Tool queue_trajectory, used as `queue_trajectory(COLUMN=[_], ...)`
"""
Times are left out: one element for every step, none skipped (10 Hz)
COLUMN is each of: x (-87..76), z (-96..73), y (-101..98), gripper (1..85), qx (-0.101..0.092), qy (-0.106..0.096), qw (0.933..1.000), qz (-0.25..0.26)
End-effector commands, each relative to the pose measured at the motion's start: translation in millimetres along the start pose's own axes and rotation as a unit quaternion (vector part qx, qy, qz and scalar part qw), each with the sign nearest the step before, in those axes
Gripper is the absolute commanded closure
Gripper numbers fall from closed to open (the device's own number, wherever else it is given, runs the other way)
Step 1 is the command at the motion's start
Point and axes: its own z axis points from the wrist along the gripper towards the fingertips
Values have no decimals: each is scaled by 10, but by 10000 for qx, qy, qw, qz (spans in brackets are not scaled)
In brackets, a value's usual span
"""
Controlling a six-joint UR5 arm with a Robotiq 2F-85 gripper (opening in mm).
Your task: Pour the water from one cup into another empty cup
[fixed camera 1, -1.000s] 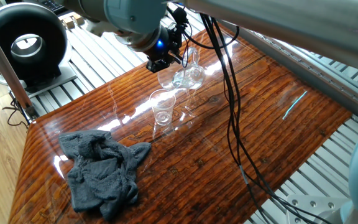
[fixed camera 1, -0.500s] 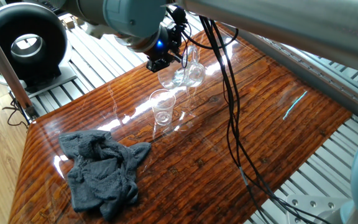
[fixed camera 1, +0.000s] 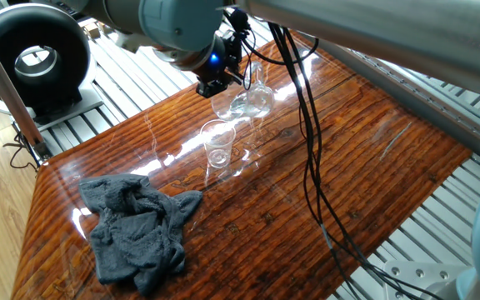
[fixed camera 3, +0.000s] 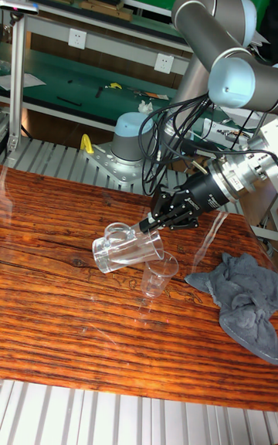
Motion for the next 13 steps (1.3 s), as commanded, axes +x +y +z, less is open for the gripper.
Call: queue_trajectory(x=[-10,6,7,8,-2,-17,-24,-27,-28,-24,-26,-29,-28], z=[1,-10,-26,-20,-14,-11,-27,-69,-114,-134,-127,-118,-112], y=[-67,-65,-49,-42,-37,-28,-5,9,24,36,40,40,37], gripper=[847,847,847,847,847,847,847,847,847,847,847,847,847], qx=[114,114,101,106,121,163,194,227,230,220,221,236,275], qy=[-18,21,42,58,61,85,122,152,176,189,182,185,185], qw=[9998,9998,9998,9998,9998,9998,9997,9996,9996,9996,9996,9995,9994], qz=[-179,-164,-155,-132,-125,-104,-74,-52,-44,-36,-43,-44,-46])
